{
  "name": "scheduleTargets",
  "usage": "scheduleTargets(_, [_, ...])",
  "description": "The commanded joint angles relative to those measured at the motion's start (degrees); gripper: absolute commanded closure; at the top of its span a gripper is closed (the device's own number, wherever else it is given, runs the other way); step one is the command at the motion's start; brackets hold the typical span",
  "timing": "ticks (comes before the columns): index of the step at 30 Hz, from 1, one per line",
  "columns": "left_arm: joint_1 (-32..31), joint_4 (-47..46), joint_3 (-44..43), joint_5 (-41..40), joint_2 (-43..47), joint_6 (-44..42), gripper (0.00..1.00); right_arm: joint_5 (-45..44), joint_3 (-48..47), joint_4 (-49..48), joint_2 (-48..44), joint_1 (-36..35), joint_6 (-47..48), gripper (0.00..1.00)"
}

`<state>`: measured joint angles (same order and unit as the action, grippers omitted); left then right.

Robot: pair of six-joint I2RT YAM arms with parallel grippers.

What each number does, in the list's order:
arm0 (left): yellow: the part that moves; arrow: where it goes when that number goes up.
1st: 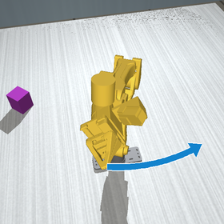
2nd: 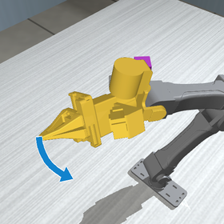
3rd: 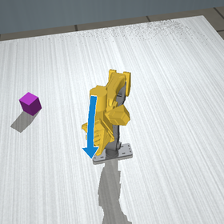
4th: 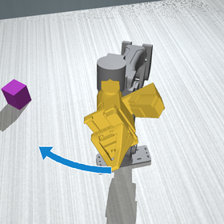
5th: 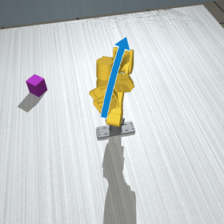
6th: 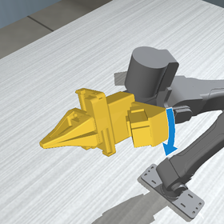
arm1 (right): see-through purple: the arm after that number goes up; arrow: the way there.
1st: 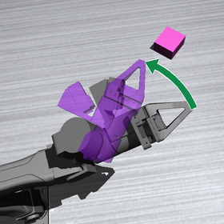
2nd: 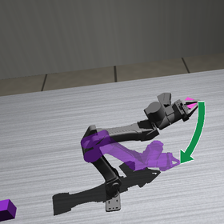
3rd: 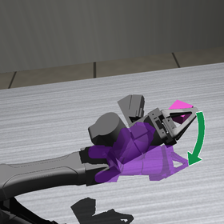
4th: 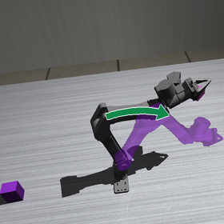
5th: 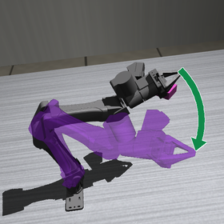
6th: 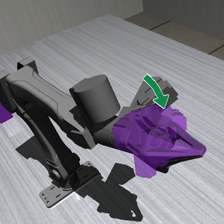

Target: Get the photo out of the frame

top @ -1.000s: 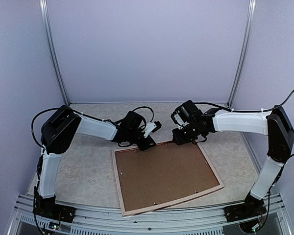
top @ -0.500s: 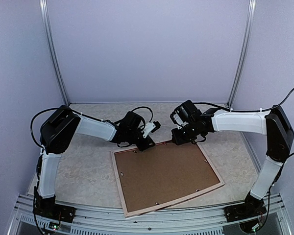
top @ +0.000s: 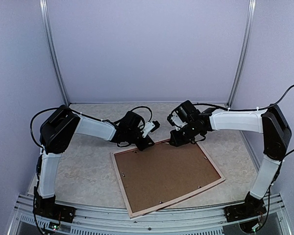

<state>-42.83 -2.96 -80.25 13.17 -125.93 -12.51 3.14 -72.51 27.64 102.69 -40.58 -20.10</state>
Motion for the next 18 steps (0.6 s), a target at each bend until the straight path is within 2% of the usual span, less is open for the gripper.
scheduleTargets(1, [-1.47,4.10,1.62,1.90,-0.15,1.60,0.79,10.23,2.56,3.46,0.05,-2.67,2.99,1.00])
scheduleTargets(5, [-1.38,4.92,1.17,1.81,-0.15,1.60,0.79,10.44,5.10,2.21,-4.42,-3.18,2.29,1.00])
scheduleTargets(13, [-0.26,5.29,-0.88,3.03,-0.13,3.46,0.79,-1.29,4.88,3.75,-12.51,-3.15,-3.35,1.00])
scheduleTargets(18, [-0.49,5.29,-2.61,2.98,-1.15,4.09,0.78,-6.68,9.26,2.87,-19.86,-3.11,-6.86,1.00])
